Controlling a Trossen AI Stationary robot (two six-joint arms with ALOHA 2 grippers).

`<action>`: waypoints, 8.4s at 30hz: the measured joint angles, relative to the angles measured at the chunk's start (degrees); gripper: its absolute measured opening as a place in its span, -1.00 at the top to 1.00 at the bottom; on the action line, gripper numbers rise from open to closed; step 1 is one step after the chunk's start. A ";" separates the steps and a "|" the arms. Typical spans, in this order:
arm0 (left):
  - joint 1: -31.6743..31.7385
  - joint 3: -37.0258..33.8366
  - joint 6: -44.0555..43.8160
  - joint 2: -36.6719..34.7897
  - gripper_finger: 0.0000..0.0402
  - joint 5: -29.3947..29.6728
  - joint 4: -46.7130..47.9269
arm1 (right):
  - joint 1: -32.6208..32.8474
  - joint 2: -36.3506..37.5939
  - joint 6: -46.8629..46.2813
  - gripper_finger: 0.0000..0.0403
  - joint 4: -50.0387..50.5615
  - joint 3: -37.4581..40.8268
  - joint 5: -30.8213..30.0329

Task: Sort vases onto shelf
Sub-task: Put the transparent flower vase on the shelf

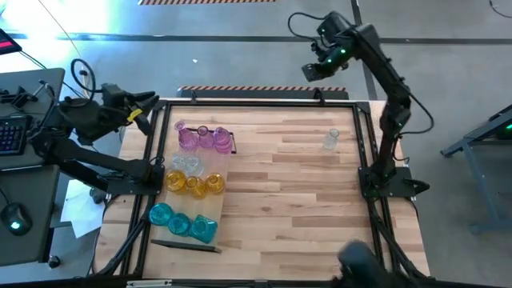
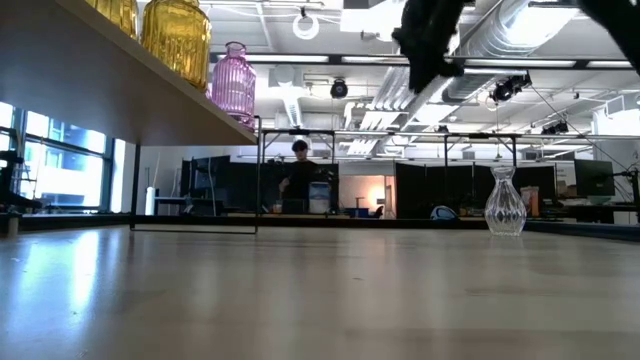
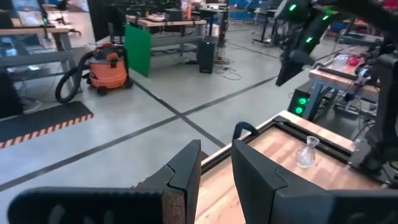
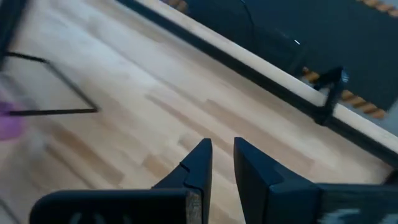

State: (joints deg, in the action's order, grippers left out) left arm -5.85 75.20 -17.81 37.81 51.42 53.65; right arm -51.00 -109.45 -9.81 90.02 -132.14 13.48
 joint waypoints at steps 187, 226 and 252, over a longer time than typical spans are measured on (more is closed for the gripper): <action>0.55 0.00 -6.27 22.60 0.61 -36.68 9.50 | 43.80 -9.60 -9.44 0.99 -39.43 6.32 3.28; 5.18 -1.31 -6.70 31.65 0.95 -44.19 7.99 | 44.31 -11.72 -9.14 0.99 -43.39 6.45 6.47; 5.20 -1.22 -8.63 31.64 0.95 -45.11 11.10 | 44.67 -12.70 -9.81 0.99 -44.89 5.98 6.74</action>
State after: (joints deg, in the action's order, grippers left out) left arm -0.64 73.97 -26.44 69.45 6.31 64.75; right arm -6.33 -122.15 -19.62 45.12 -126.16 20.22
